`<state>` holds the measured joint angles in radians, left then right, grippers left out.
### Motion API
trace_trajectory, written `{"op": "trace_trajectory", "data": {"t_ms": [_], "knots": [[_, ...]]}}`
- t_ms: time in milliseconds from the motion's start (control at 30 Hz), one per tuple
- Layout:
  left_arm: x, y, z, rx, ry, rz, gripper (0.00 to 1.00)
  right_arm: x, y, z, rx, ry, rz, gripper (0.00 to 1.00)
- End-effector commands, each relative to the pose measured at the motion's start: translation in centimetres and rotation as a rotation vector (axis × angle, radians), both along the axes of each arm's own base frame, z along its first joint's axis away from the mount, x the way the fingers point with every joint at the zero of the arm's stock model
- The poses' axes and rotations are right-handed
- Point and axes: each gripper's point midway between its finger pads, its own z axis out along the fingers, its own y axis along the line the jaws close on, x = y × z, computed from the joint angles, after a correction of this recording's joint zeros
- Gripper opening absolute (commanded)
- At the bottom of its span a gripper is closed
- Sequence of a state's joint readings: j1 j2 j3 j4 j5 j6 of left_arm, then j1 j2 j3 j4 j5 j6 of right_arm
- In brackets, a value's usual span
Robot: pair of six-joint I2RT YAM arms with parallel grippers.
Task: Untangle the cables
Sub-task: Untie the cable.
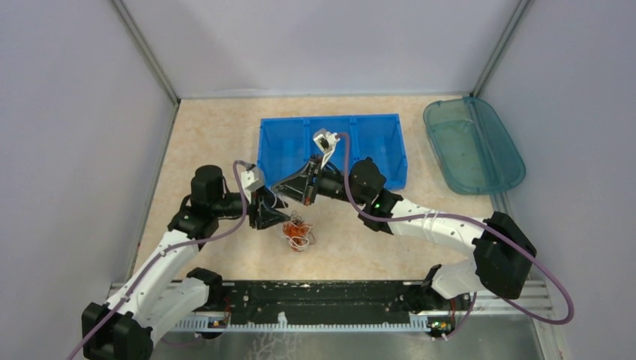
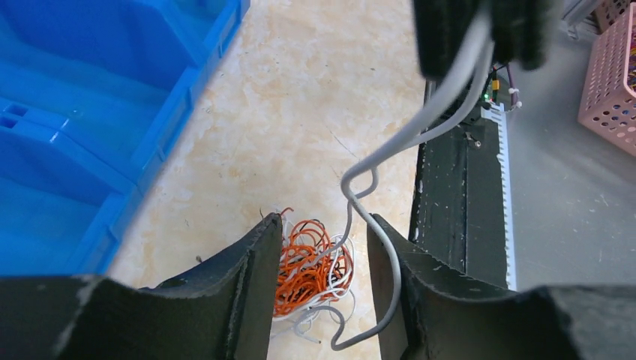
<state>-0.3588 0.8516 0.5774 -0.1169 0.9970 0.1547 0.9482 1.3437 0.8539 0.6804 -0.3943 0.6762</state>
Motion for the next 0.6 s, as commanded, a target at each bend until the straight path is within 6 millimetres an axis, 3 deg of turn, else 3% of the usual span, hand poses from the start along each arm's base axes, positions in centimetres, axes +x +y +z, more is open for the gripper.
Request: {"op": "trace_trajectory", "data": {"t_ms": [0,233,300,333,367,433,467,500,567], "knots": [[-0.1,-0.7,1.2,-0.06,0.016,-0.012,0.46,-1.5,-0.9,6.2,0.167,-0.08,0.028,0.0],[-0.8,-1.1,1.6,-0.104,0.049,-0.042,0.02,-1.6,-1.5,7.0,0.206,-0.077,0.015,0.0],[-0.9,-1.1,1.6,-0.1,0.054,-0.05,0.0,-1.5,-1.7,6.9,0.203,-0.074,0.004,0.0],[-1.0,-1.1,1.7,-0.101,0.052,-0.054,0.0,-1.5,-1.8,6.7,0.195,-0.077,-0.003,0.06],[-1.0,-1.1,1.9,-0.103,0.052,-0.054,0.0,-1.4,-2.0,6.4,0.18,-0.077,-0.008,0.21],[-1.1,-1.2,2.6,-0.111,0.05,-0.06,0.0,-1.1,-2.6,5.3,0.142,-0.077,-0.012,0.64],[-1.0,-1.2,3.0,-0.116,0.045,-0.062,0.0,-1.1,-3.1,4.7,0.13,-0.079,-0.007,0.79],[-1.0,-1.3,3.6,-0.121,0.036,-0.066,0.0,-1.2,-3.9,4.1,0.123,-0.084,-0.003,0.89],[-1.1,-1.3,4.5,-0.129,0.025,-0.072,0.0,-1.1,-5.4,2.2,0.095,-0.093,-0.009,0.92]]}}
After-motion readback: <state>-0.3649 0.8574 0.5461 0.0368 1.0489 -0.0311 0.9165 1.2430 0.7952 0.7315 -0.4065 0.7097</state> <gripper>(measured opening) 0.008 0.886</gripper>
